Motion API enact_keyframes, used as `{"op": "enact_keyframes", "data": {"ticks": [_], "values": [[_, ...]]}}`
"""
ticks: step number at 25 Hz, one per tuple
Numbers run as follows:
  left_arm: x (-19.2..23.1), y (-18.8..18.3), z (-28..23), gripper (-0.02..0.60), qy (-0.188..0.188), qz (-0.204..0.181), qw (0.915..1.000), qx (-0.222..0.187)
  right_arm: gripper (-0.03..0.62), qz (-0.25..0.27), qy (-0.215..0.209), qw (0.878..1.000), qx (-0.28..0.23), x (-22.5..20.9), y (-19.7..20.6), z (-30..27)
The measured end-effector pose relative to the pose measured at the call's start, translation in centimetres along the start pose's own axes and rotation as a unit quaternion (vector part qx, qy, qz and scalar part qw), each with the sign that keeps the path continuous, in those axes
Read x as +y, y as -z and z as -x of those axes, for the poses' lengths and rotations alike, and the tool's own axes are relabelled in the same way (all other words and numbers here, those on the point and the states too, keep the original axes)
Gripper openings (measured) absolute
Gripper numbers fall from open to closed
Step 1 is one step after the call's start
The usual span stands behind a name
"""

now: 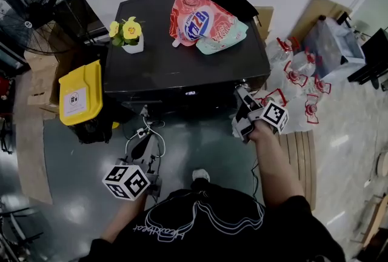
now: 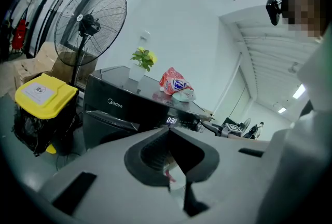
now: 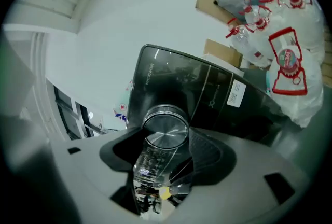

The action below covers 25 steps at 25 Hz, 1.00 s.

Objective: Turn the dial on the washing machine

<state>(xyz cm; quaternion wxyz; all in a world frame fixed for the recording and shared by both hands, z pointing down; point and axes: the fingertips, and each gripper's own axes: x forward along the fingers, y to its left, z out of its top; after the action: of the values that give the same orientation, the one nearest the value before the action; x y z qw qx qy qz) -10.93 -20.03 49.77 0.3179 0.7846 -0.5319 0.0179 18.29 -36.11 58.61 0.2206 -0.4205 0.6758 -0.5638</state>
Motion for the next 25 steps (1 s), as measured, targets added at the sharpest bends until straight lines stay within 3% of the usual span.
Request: {"op": "enact_keyframes", "data": {"ticks": [5,10,13,16,18,20,25], "values": [[0.1,0.4,0.4,0.005,-0.004,0.003,1.0,0.0,0.279,-0.056,-0.02,0.998,-0.011,-0.2,0.1,0.1],[0.1,0.7,0.7,0.005,-0.007,0.003,1.0,0.003,0.275,-0.051,-0.022,0.998,-0.009,-0.2,0.1,0.1],[0.1,0.8,0.8,0.005,-0.008,0.004,0.9999,0.005,0.281,0.009,-0.007,1.0,0.004,0.0,0.4,0.2],[0.1,0.9,0.8,0.005,-0.008,0.004,1.0,0.004,0.348,0.117,0.02,0.993,0.013,0.4,0.6,0.4],[0.4,1.1,0.7,0.005,-0.01,0.004,0.9999,0.004,0.373,0.2,0.039,0.979,0.019,0.4,0.7,0.5],[0.7,1.3,0.5,0.005,-0.011,0.006,0.9999,0.005,0.388,0.285,0.061,0.956,0.015,0.5,0.4,0.8],[1.0,1.6,-0.1,0.005,-0.009,0.01,0.9999,0.006,0.391,0.466,0.096,0.879,-0.005,2.3,-0.1,1.3]]}}
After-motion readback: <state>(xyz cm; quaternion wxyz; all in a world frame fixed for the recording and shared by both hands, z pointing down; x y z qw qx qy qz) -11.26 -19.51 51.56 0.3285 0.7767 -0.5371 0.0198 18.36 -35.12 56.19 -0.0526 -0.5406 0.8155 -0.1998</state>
